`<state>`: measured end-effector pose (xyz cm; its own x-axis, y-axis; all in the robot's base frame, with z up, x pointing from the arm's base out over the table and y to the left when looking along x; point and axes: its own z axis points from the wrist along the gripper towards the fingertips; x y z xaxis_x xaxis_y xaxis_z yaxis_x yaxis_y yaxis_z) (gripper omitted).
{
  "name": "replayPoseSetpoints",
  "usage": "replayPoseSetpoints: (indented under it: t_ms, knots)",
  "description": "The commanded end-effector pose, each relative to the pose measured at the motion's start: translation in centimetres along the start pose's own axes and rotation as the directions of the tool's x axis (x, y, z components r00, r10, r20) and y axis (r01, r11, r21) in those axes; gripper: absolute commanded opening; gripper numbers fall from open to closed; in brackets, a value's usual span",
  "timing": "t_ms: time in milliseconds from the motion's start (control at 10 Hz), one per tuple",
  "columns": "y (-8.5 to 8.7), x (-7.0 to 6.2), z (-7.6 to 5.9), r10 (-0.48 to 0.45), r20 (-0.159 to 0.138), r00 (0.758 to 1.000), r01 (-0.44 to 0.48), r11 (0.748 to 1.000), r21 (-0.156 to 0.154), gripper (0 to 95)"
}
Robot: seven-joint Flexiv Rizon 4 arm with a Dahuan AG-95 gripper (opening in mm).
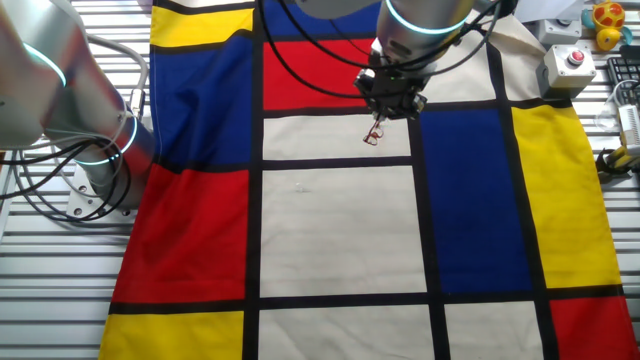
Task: Unfold the leg of the glasses (with one hand)
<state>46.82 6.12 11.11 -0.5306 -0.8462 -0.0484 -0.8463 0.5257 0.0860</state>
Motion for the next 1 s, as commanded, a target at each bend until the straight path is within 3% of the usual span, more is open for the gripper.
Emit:
replayPoseSetpoints:
  t_ms: [100, 500, 800, 1000]
  knots:
    - [0.1, -0.1, -0.7, -0.009, 0.0, 1.0, 0.009, 1.0, -0.004, 0.0]
    - [0.0, -0.2, -2.5, -0.027, 0.01, 1.0, 0.027, 1.0, -0.009, 0.0]
    - [0.2, -0.8, -3.0, -0.01, 0.101, 0.995, 0.016, 0.998, -0.057, 0.0]
    - [0.2, -1.1, -3.2, -0.017, 0.09, 0.996, 0.021, 0.999, -0.048, 0.0]
